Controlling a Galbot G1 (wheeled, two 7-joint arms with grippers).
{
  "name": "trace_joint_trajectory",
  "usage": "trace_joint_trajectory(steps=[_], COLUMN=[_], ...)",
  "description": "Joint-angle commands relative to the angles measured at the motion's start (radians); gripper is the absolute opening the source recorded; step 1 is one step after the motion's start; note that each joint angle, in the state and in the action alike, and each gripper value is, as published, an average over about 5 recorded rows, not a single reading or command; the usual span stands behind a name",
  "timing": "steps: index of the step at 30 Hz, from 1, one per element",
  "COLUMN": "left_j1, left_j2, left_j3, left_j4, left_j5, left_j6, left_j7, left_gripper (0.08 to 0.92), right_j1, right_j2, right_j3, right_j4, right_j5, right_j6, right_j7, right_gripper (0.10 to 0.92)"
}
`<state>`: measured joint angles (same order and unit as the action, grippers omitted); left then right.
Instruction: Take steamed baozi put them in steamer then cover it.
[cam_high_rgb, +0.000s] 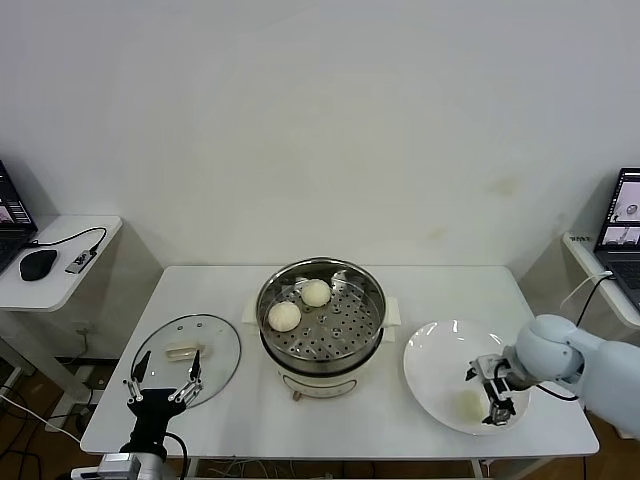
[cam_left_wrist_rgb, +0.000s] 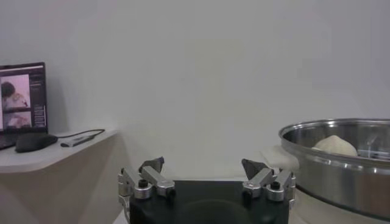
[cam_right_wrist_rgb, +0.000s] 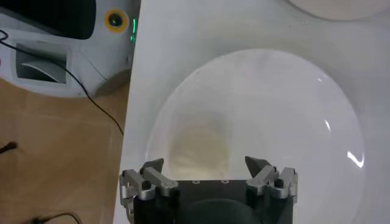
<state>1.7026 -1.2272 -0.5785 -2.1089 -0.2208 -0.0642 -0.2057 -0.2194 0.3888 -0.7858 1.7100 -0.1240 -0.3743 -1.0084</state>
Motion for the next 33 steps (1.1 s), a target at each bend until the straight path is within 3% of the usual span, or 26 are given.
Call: trace_joint_trajectory(steps=[1, 14, 23, 33], left_j1=[-0.001, -0.007, -0.012, -0.018], left_j2=[0.001, 0.004, 0.005, 0.018], left_j3=[0.001, 0.001, 0.004, 0.005], left_j4=[0.001, 0.006, 0.004, 0.002], left_j5=[-0.001, -0.001, 0.0, -0.003], left_j6=[0.0, 0.0, 0.001, 0.003], left_j7=[0.0, -0.002, -0.003, -0.002], left_gripper=[0.823, 0.823, 0.823, 0.823], right_j1=[-0.061, -0.038, 0.092, 0.493], right_j2=[0.02, 0.032, 0.028, 0.036], right_j3=[0.037, 0.041, 0.026, -0.05], right_j4=[-0.034, -0.05, -0.049, -0.083], right_j5=[-0.03, -0.018, 0.042, 0.253], right_j6=[0.002, 0.0, -0.004, -0.033], right_j7=[0.014, 0.013, -0.009, -0.077], right_gripper=[0.813, 0.628, 0.596, 0.6])
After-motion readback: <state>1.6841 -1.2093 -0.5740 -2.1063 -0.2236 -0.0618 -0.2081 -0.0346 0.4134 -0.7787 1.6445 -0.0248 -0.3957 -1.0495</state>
